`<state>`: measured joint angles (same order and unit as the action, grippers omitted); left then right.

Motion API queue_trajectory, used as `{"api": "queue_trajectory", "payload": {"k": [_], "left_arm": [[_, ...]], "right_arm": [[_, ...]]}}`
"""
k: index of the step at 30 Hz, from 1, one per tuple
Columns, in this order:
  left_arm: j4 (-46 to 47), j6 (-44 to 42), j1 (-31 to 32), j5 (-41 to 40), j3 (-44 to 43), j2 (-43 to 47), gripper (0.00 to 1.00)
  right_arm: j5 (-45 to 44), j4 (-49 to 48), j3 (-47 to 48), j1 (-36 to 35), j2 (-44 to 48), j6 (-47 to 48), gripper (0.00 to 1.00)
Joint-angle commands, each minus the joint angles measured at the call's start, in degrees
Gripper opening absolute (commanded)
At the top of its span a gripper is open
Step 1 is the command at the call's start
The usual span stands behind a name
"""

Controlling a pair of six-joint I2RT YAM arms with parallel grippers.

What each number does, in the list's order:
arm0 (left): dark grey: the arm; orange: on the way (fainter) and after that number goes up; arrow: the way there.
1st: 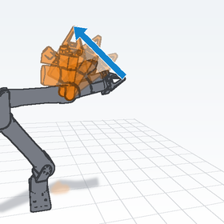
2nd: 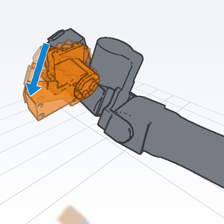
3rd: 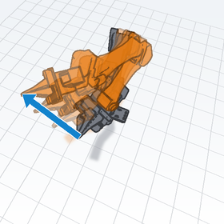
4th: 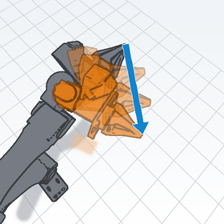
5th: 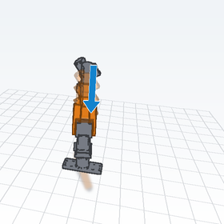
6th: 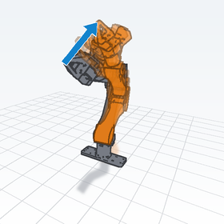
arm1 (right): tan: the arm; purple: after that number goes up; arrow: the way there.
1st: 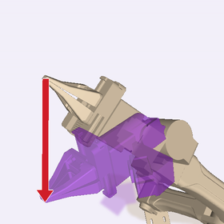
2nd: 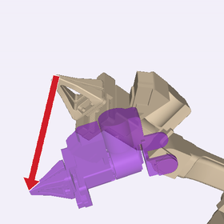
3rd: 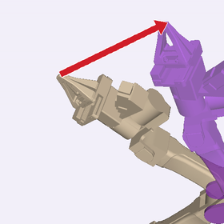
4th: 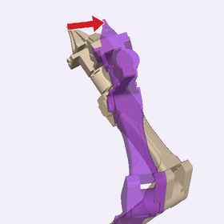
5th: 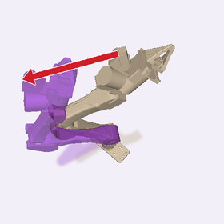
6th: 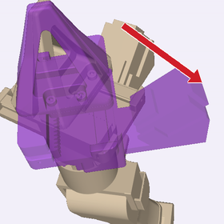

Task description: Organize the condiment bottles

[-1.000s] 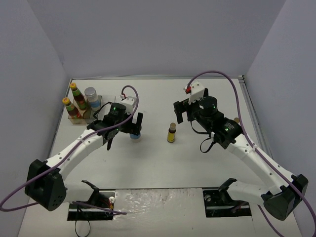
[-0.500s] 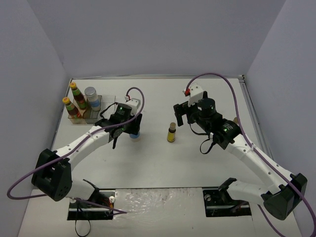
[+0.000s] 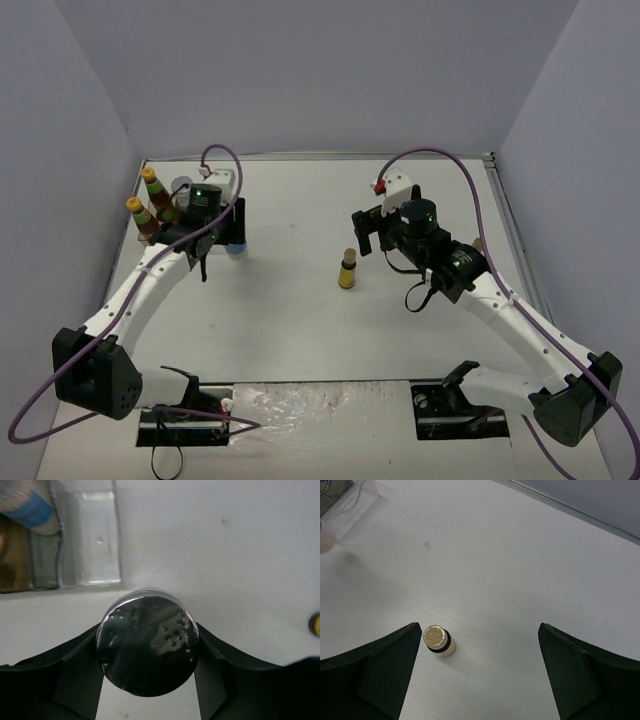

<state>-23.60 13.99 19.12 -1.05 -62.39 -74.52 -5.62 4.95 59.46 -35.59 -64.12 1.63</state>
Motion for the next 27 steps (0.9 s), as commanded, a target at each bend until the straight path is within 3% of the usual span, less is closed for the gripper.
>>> {"api": "queue_trajectory", "payload": {"k": [1, 5, 11, 20, 27], "left_arm": [[0.3, -0.74, -9.12, -2.39, -10.63, 3.16, 0.19], [1.19, -0.81, -17.34, -1.63, -14.91, -0.53, 0.19], [4.93, -0.48, -23.62, -0.99, -18.22, -7.55, 0.19], [10.29, -1.51, -25.88, 0.9, -16.85, -13.68, 0.19], [10.12, -0.99, -25.8, 3.15, -14.8, -13.36, 0.19]], "right_arm": [[0.55, -4.11, 0.33, 0.49, 1.37, 0.33, 1.0], [1.1, -4.38, 0.15, 0.59, 1.32, 0.44, 1.0], [1.9, -4.34, 0.1, 1.02, 1.31, 1.13, 1.0], [2.46, -4.39, -1.05, 1.92, 1.77, 1.19, 1.0], [2.55, -4.4, -1.37, 2.01, 1.48, 0.57, 1.0]]}}
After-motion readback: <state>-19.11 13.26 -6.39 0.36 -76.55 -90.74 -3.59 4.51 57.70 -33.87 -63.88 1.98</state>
